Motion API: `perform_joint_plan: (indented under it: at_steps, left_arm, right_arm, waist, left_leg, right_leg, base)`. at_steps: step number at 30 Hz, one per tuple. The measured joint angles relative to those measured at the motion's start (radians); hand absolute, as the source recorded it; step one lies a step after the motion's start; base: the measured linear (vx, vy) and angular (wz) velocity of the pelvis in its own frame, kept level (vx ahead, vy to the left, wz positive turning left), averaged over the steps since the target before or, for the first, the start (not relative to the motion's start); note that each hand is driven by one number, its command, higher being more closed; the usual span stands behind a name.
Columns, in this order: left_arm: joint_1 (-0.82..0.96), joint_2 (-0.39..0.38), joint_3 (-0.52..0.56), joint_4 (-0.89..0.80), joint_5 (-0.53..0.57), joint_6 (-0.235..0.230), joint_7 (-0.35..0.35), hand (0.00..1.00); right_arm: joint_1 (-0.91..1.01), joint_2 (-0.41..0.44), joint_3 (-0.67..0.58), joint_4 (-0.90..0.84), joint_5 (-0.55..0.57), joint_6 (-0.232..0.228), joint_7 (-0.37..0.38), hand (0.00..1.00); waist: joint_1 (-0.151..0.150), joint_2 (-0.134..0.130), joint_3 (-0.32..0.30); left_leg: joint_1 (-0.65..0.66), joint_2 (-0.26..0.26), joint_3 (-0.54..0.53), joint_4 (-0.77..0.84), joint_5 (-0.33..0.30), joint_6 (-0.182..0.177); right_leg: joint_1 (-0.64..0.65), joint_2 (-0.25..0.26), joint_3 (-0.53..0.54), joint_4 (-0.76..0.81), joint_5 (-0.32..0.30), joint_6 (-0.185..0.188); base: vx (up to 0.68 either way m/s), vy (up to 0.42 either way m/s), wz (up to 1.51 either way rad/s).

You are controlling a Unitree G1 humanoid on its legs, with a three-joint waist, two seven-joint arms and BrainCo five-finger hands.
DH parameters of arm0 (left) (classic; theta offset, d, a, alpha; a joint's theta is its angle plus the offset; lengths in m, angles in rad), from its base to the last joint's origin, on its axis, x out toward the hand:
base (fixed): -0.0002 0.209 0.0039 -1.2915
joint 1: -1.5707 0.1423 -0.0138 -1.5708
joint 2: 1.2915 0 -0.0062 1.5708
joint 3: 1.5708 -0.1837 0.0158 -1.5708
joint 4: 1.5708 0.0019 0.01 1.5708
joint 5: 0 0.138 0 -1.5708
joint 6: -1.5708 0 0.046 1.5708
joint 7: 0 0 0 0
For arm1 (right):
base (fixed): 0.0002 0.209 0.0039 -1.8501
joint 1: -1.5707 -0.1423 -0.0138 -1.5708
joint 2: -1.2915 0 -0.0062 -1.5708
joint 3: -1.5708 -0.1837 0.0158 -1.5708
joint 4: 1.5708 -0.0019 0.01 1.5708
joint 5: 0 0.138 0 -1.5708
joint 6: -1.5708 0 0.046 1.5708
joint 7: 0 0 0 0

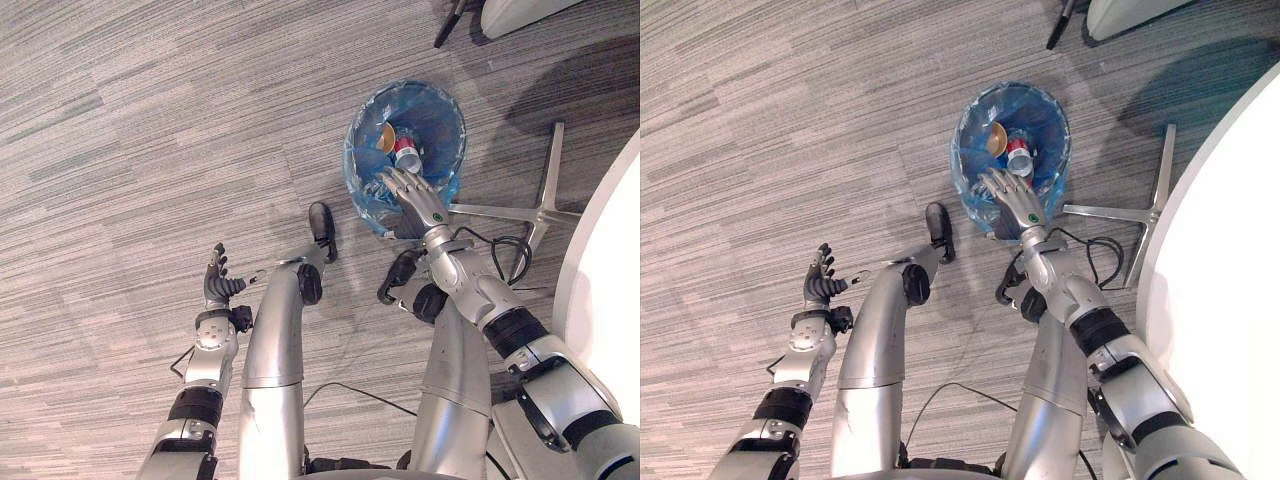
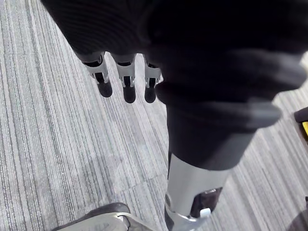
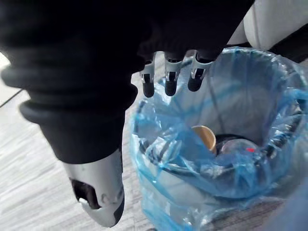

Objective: Gather rubbish on tea table into small bin, then transfer packed bag to large trash can.

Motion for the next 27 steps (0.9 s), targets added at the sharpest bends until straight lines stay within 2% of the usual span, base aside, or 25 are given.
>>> perform_joint_plan:
  at_steps: [3, 13, 14, 19, 27]
  left_arm:
    - [-0.001, -0.001, 0.001, 0.01, -0.001, -0.001, 0.009, 0.0]
    - [-0.004, -0.004, -0.006, 0.037, -0.022, -0.007, 0.016, 0.0]
    - [-0.004, -0.005, -0.007, 0.041, -0.022, -0.007, 0.016, 0.0]
    - [-0.008, -0.013, -0.009, 0.041, -0.022, -0.007, 0.017, 0.0]
    - [-0.009, -0.019, -0.009, 0.042, -0.022, -0.007, 0.018, 0.0]
  right_arm:
    - [-0.009, 0.012, -0.005, 0.049, -0.002, 0.026, -0.003, 0.0]
    - [-0.089, 0.044, -0.008, 0.196, -0.003, 0.057, -0.019, 0.0]
    - [-0.097, 0.053, -0.007, 0.213, -0.003, 0.058, -0.018, 1.0]
    - [-0.108, 0.069, -0.002, 0.245, -0.013, 0.066, -0.018, 1.0]
    - [-0.117, 0.091, -0.003, 0.26, -0.02, 0.075, -0.014, 1.0]
  waist:
    - [0.0, 0.0, 0.0]
    - [0.004, 0.001, -0.001]
    - [0.004, 0.001, -0.002]
    - [0.022, 0.002, -0.003]
    - [0.025, 0.001, -0.004]
  left_leg:
    - [-0.008, 0.0, -0.003, 0.0, 0.0, 0.0]
    - [-0.056, -0.004, -0.006, 0.012, 0.002, -0.001]
    - [-0.056, -0.005, -0.008, 0.014, 0.002, -0.001]
    - [-0.056, -0.004, -0.013, 0.012, 0.003, -0.002]
    - [-0.056, -0.005, -0.015, 0.01, 0.004, -0.004]
  right_leg:
    - [-0.004, -0.001, -0.004, 0.0, -0.001, 0.0]
    - [-0.053, -0.007, -0.004, 0.022, -0.008, -0.001]
    - [-0.053, -0.008, -0.005, 0.026, -0.012, -0.002]
    - [-0.053, -0.006, -0.008, 0.028, -0.015, -0.007]
    - [-0.053, -0.006, -0.009, 0.028, -0.016, -0.008]
  base:
    - [-0.07, 0.01, 0.02]
    - [-0.08, 0.016, 0.03]
    - [-0.08, 0.018, 0.06]
    - [-0.09, 0.015, 0.01]
    - [-0.09, 0.024, 0.01]
